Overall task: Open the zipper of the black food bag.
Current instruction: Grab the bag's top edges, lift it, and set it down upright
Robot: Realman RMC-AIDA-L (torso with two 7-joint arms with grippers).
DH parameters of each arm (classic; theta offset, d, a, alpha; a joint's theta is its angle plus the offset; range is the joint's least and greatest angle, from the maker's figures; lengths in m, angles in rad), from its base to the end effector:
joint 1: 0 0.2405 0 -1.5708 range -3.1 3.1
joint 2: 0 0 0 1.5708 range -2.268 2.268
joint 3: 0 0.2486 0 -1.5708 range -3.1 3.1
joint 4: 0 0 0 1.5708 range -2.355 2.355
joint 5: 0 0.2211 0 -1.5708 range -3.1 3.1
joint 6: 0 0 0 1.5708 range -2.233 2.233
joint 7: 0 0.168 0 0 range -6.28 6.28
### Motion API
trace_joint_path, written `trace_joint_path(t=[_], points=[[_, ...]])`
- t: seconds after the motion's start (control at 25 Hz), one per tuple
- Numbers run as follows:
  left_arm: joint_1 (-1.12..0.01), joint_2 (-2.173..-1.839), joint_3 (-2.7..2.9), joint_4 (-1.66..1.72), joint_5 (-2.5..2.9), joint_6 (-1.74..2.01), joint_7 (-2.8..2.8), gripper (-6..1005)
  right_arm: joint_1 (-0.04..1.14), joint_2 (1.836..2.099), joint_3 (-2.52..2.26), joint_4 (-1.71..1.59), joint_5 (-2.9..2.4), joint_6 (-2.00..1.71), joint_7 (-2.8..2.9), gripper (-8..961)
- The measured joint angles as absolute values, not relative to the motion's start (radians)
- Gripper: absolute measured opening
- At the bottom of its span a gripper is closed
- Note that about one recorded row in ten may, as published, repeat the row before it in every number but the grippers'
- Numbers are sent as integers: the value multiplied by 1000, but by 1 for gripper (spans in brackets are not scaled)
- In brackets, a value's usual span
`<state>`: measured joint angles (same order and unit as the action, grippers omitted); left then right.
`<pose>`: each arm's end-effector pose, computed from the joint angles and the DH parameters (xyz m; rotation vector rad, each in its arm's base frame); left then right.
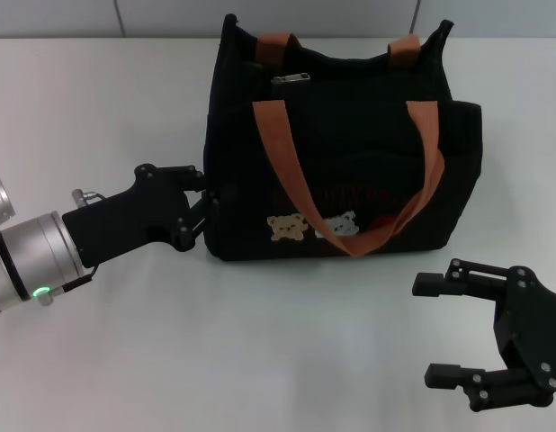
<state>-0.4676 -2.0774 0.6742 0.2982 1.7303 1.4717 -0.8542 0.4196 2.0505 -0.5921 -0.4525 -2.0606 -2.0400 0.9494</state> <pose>-0.2773 0.3155 -0.0539 -2.4899 -0.4419 -0.8855 0.2563 0.2345 -0.0141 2.8848 -0.2464 -1.1922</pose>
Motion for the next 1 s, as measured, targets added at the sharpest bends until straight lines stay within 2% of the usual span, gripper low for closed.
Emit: trace_joint_path(t=[0.12,0.36,1.0], points=[[-467,-2077,672,298,1730,1471,-854,138,417,2051,-592,-452,-2060,-2038,949,834],[-464,-2077,670,289,1721,1470,-852,106,415,2051,-592,-452,-2058,-2022,945,834],[-456,-2075,669,285,1713,1478,-842,101,411,2054,-592,-449,-2055,-2014,943,834]])
